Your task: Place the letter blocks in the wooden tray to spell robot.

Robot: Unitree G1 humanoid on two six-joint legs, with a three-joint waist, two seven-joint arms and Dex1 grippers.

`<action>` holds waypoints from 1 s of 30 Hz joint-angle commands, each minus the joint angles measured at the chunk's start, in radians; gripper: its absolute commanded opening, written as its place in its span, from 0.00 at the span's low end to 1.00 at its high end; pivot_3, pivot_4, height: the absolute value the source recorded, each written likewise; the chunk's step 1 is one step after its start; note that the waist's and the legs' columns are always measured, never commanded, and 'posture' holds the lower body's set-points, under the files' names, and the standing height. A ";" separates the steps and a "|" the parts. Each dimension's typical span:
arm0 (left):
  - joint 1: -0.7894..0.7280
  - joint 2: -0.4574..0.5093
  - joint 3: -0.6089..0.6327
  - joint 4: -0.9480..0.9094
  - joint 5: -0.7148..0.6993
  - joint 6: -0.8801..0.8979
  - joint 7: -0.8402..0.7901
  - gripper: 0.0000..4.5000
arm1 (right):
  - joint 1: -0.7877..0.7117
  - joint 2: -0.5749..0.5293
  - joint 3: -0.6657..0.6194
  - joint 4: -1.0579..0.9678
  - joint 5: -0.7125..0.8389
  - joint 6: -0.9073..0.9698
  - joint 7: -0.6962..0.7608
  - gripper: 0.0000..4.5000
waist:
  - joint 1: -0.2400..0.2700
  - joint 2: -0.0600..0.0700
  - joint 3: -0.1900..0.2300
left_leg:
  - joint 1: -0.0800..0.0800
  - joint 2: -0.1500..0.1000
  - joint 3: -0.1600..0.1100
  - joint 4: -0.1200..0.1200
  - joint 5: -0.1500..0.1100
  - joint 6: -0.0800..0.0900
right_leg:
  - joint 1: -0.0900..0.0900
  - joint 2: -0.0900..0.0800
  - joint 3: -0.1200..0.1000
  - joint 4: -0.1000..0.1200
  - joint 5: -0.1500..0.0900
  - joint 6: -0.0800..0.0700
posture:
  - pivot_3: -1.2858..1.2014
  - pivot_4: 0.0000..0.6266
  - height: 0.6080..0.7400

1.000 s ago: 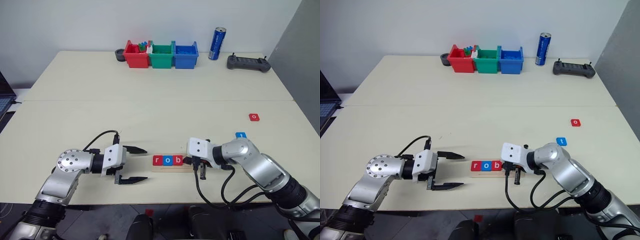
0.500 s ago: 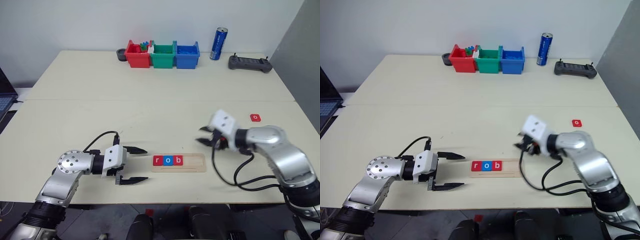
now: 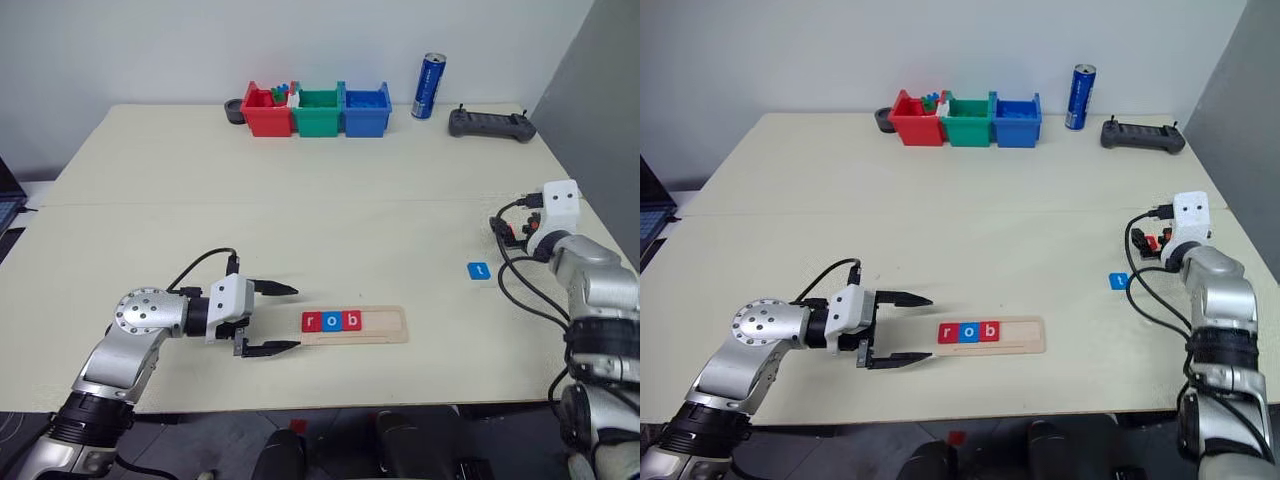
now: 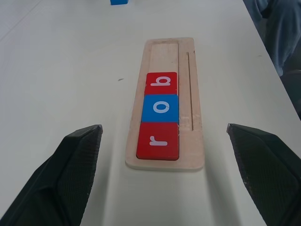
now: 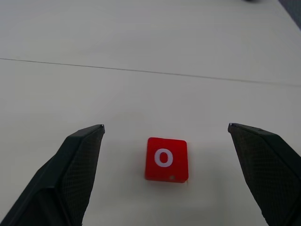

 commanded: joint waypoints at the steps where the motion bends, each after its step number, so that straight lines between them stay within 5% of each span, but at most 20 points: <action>1: -0.001 0.006 0.012 -0.046 -0.013 0.007 -0.001 1.00 | -0.090 -0.026 0.017 0.218 -0.026 -0.112 -0.010 0.99 | -0.003 0.000 0.000 | 0.000 0.000 0.000 0.000 0.000 0.001 | 0.000 0.000 0.000 0.000 0.000 0.000 | 0.52 0.24 1.00; 8: 0.006 0.012 0.020 -0.070 -0.010 0.027 0.009 1.00 | -0.189 -0.019 0.032 0.475 -0.034 -0.152 -0.057 0.96 | -0.006 0.000 0.000 | 0.000 0.000 0.000 0.001 -0.001 0.002 | 0.000 0.000 0.000 0.000 0.000 0.000 | 0.52 0.24 1.00; 17: 0.015 0.012 0.018 -0.063 0.000 0.013 0.010 1.00 | -0.169 -0.014 0.023 0.474 0.000 -0.100 -0.053 0.31 | 0.000 -0.001 -0.001 | 0.000 -0.001 -0.001 0.002 -0.001 0.002 | 0.002 -0.001 0.000 0.000 0.000 0.000 | 0.52 0.24 1.00; 18: 0.014 0.011 0.016 -0.060 0.003 0.008 0.007 1.00 | -0.154 -0.013 0.024 0.434 0.008 -0.086 -0.047 0.32 | 0.000 -0.001 -0.001 | 0.000 -0.001 -0.001 0.002 -0.001 0.002 | 0.002 -0.001 -0.001 0.000 0.000 0.000 | 0.52 0.24 1.00; 21: 0.009 0.008 0.012 -0.050 0.008 -0.002 0.003 1.00 | -0.066 0.001 0.035 0.181 0.039 -0.005 -0.019 0.32 | 0.001 -0.001 -0.001 | 0.000 -0.001 -0.002 0.001 -0.001 0.002 | 0.002 -0.001 -0.001 0.000 0.000 0.000 | 0.52 0.24 1.00; 30: -0.012 0.009 0.005 -0.031 0.008 -0.010 -0.018 1.00 | 0.368 0.205 0.055 -1.055 0.250 0.589 -0.155 0.32 | -0.001 0.004 0.000 | -0.002 0.000 -0.004 0.000 -0.001 0.002 | -0.001 0.000 -0.002 0.001 0.000 0.000 | 0.52 0.24 1.00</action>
